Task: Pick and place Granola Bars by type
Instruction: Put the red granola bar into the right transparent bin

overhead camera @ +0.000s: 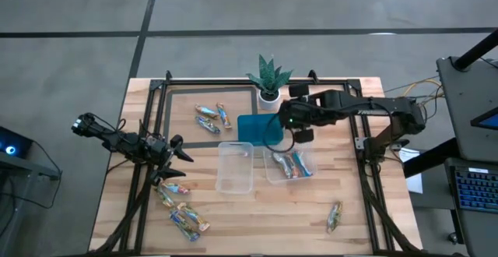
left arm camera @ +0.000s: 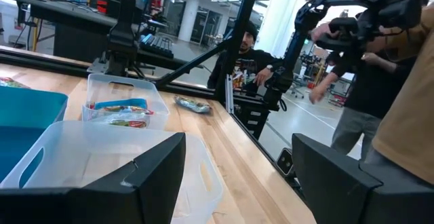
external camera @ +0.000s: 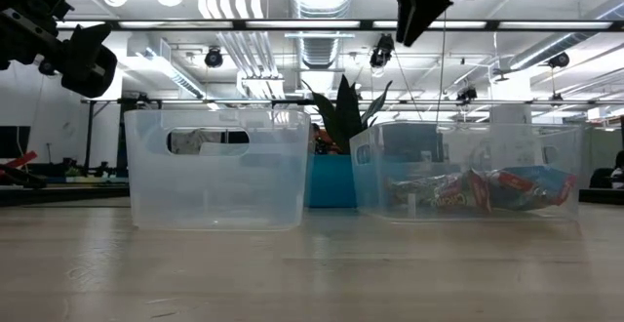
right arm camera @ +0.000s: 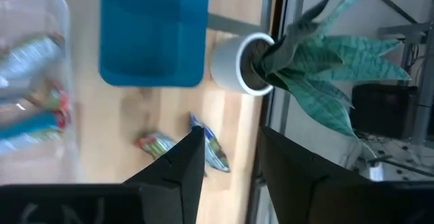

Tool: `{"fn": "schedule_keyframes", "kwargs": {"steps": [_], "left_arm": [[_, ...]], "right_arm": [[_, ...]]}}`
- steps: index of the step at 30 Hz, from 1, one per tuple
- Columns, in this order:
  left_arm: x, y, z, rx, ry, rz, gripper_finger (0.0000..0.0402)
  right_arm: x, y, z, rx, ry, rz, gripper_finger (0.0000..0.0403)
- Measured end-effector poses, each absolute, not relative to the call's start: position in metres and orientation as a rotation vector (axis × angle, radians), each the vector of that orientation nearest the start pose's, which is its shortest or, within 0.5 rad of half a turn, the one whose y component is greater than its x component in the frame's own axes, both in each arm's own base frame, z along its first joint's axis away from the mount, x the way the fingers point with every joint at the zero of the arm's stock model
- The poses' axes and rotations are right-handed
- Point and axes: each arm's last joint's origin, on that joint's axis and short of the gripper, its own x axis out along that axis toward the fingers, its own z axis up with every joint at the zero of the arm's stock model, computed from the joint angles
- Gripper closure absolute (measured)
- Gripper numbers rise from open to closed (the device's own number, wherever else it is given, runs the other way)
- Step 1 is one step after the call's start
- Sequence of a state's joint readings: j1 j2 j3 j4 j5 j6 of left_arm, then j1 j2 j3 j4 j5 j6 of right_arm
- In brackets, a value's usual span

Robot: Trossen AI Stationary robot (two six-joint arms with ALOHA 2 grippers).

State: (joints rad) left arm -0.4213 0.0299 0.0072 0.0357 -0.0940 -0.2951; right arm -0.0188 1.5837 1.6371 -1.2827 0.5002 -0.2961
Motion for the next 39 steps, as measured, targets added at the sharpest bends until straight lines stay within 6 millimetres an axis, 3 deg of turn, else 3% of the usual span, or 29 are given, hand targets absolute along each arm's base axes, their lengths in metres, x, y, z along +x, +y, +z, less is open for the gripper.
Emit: {"fn": "schedule_keyframes", "kwargs": {"steps": [12, 21, 28, 39], "left_arm": [[0.091, -0.038, 0.167, -0.296, 0.035, -0.326, 0.0152], [0.091, -0.038, 0.167, -0.296, 0.036, -0.326, 0.0152], [0.091, -0.038, 0.167, -0.296, 0.036, -0.327, 0.0152], [0.091, -0.038, 0.167, -0.296, 0.035, -0.327, 0.0152]], "right_arm": [[0.285, -0.075, 0.337, -0.607, 1.420, -0.266, 0.0198], [0.279, -0.110, 0.295, -0.626, 1.500, -0.222, 0.0188], [0.273, -0.115, 0.252, -0.623, 1.501, -0.054, 0.0188], [0.236, -0.112, 0.195, -0.644, 1.590, 0.134, 0.0188]]}}
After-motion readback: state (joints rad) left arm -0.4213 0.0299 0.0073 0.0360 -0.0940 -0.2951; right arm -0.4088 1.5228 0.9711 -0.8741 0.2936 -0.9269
